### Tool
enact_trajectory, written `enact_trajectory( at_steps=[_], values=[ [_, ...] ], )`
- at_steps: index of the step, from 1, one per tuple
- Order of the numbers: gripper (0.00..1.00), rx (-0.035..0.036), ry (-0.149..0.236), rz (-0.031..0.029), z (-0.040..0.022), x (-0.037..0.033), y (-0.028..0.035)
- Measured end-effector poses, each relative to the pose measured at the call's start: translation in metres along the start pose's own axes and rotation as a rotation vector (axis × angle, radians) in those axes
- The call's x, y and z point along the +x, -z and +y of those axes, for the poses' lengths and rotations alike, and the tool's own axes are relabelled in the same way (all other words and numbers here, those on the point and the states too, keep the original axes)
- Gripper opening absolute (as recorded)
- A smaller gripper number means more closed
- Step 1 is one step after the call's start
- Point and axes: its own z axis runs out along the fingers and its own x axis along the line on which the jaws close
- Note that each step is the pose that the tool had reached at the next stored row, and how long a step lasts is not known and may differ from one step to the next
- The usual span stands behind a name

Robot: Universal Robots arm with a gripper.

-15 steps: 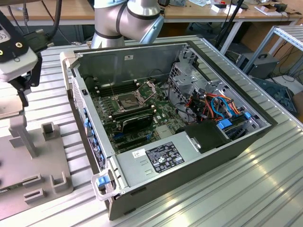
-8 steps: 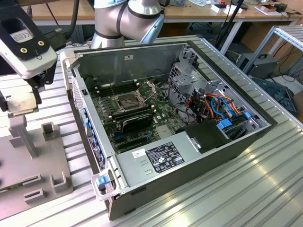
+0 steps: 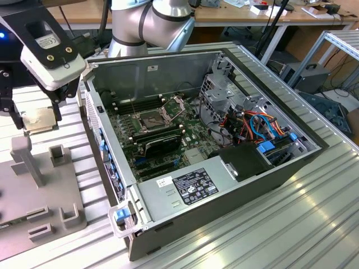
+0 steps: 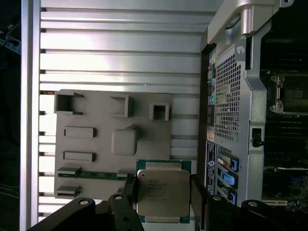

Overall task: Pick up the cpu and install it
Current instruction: 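Pick up the cpu and move it towards the insertion slot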

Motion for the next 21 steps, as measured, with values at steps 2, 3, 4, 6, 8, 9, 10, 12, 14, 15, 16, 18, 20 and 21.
enact_trajectory(
  at_steps=[2,3,4,6,8,9,10,12,14,15,16,18,20,21],
  values=[
    [0.54,0.0,0.0,-0.0001,-0.0001,-0.0035,0.0],
    [0.54,0.0,0.0,-0.0001,-0.0001,-0.0055,0.0],
    [0.54,-0.0001,0.0,-0.0001,-0.0001,-0.0071,0.0],
    [0.54,0.0,0.0,0.0,-0.0002,-0.0102,0.0],
    [0.54,-0.0001,0.0,-0.0001,-0.0003,-0.0138,0.0001],
    [0.54,0.0,0.0,0.0,-0.0003,-0.0153,0.0001],
    [0.54,0.0,0.0,0.0,-0.0004,-0.0165,0.0001],
    [0.54,0.0,0.0,-0.0001,-0.0004,-0.0192,0.0001],
    [0.54,0.0,0.0,0.0,-0.0005,-0.0213,0.0001],
    [0.54,0.0,0.0,0.0,-0.0005,-0.022,0.0001],
    [0.54,0.0,0.0,0.0,-0.0005,-0.0224,0.0001],
    [0.54,0.0,0.0,0.0,-0.0005,-0.0233,0.0002],
    [0.54,0.0,0.0,0.0,-0.0005,-0.0241,0.0001],
    [0.54,0.0,0.0,0.0,-0.0005,-0.0245,0.0001]
  ],
)
